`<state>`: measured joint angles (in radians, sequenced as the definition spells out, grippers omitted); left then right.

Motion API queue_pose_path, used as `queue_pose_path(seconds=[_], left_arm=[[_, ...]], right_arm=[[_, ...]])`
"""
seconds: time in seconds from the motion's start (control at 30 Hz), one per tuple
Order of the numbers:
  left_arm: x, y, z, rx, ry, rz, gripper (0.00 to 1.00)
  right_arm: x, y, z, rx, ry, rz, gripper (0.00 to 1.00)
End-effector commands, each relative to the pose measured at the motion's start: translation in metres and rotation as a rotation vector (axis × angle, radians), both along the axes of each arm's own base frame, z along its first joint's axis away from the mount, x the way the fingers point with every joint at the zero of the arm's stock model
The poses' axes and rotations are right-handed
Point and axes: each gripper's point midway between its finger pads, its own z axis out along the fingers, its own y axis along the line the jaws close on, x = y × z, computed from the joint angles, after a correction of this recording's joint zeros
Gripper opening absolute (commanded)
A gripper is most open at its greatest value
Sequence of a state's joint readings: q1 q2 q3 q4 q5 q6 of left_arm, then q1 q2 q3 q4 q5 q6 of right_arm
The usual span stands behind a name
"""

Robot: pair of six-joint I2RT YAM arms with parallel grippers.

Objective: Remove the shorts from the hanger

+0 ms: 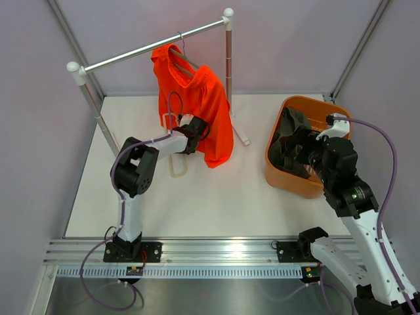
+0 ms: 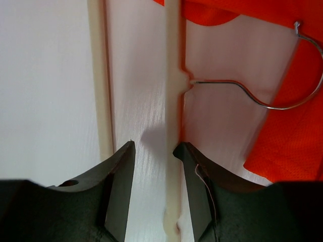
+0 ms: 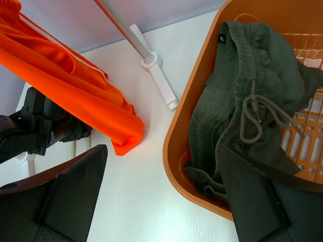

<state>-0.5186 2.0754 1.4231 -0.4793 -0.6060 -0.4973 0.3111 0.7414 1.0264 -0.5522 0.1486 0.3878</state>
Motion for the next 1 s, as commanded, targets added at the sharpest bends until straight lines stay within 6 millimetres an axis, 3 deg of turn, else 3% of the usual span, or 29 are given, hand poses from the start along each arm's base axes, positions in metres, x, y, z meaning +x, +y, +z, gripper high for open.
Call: queue_pose_path(seconds=[0.0,0.23,0.33,0.47,0.7,0.77,0.97], left_arm=[[-0.004,-0.002,-0.004,-0.037,-0.011,0.006,0.46],[-0.007,-0.007,-0.014,-0.058,0.024,-0.006,0.45],[-0.013,-0.017,-0.029,-0.114,0.057,-0.023,0.34],[-0.021,-0.021,-0.04,-0.158,0.082,-0.012,0.28],[-0.022,-0.024,-0.037,-0.192,0.076,-0.015,0.29],[-0.025,-0.023,-0.038,-0.197,0.076,-0.014,0.34],[-0.024,-0.022,-0.022,-0.232,0.007,-0.026,0.4]], right_arm=[[0.0,-0.003,0.001,-0.007,-0.01,-0.011,1.0],[-0.002,-0.004,0.001,-0.008,-0.01,-0.013,0.99],[-0.003,-0.005,0.002,-0.01,-0.012,-0.017,1.0],[-0.006,-0.007,0.001,-0.017,-0.008,-0.022,1.0],[-0.01,-0.009,0.005,-0.013,-0.019,-0.027,0.99],[-0.01,-0.01,0.006,-0.015,-0.02,-0.029,1.0],[-0.011,-0.01,0.008,-0.014,-0.025,-0.026,0.99]])
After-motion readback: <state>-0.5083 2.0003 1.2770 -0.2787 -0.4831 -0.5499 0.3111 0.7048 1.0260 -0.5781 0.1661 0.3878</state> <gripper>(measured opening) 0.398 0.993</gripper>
